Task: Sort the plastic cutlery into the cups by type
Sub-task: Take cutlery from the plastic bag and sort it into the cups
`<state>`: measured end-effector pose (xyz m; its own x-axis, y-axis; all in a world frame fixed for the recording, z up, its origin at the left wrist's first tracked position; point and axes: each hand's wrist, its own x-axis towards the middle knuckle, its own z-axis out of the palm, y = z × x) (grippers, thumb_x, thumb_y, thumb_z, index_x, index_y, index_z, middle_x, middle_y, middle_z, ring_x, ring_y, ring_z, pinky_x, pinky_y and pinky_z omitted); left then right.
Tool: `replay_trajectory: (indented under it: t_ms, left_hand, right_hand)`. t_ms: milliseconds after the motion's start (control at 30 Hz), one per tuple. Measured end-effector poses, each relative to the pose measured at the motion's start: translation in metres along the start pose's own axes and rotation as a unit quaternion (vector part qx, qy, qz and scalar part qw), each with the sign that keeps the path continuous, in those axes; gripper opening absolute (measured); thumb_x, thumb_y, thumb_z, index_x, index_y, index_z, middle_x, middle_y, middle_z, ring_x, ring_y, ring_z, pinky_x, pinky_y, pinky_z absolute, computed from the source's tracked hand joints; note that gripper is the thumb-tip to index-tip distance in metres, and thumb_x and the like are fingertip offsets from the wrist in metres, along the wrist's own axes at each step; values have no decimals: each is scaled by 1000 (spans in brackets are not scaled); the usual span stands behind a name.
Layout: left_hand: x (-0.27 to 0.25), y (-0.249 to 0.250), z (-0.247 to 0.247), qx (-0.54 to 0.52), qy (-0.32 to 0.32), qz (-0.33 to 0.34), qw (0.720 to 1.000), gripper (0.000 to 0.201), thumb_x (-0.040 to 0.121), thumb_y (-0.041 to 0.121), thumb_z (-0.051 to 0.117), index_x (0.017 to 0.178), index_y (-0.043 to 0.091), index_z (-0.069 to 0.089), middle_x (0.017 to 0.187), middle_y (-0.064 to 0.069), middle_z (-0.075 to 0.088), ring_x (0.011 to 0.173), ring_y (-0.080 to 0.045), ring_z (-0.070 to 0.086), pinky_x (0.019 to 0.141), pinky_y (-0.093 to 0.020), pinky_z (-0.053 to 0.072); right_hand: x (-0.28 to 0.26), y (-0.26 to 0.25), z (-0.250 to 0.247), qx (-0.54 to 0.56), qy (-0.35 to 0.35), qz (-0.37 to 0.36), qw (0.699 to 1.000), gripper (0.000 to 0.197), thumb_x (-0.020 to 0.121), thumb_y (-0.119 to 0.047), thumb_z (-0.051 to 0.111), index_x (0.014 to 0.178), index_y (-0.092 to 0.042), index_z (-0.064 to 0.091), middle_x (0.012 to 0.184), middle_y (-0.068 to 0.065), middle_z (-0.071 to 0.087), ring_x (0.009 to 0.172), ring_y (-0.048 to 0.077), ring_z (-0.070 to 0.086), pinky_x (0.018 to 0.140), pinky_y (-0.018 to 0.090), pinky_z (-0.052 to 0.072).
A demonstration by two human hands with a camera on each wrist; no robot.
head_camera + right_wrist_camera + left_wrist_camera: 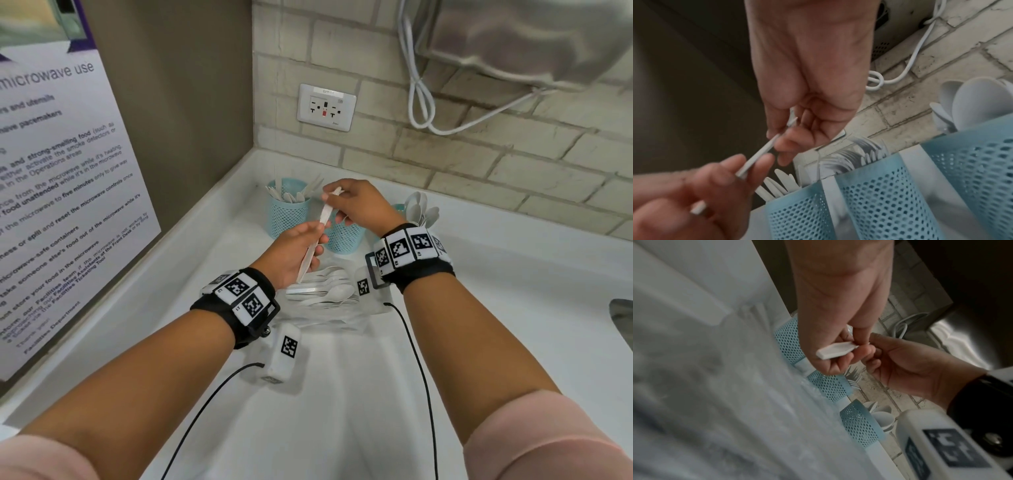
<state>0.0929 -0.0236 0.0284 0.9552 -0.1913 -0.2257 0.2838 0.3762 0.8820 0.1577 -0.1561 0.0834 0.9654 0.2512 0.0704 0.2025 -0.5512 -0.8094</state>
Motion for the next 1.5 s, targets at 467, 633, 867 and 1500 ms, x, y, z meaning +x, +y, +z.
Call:
replay_trajectory:
  t_ms: [467,633,867,1500]
  left_hand:
    - [-4,-14,-16,335,-11,1,942,13,90,10,60,98,4,68,82,-3,65,63,-5,56,61,-12,47]
    - [1,-28,-20,659,-79,10,747,44,81,26,70,121,12,59,124,-6,55,114,-20,53,96,-27,43]
    - [-1,-30,-19,714,-89,4,694,55,82,43,66,127,14,54,125,-6,45,115,-24,47,97,-35,43]
    - [-8,-27,-15,779,-117,65,612,37,89,38,58,109,6,59,111,-13,58,101,-30,55,81,-32,42]
  right_hand:
    - [24,-37,-31,92,339,-24,936,21,99,-11,35,93,-11,55,75,1,57,55,16,58,57,29,54]
    - [33,-36,7,36,303,-106,946,27,101,-18,37,105,-4,59,77,8,63,70,23,62,70,36,53]
    - [47,-9,50,-256,105,-63,959,26,97,-17,38,108,-17,62,95,14,58,96,33,53,83,34,43]
    - [-38,-15,-23,-299,-234,153,912,17,89,-15,57,101,-17,69,93,-1,68,81,10,62,73,22,51]
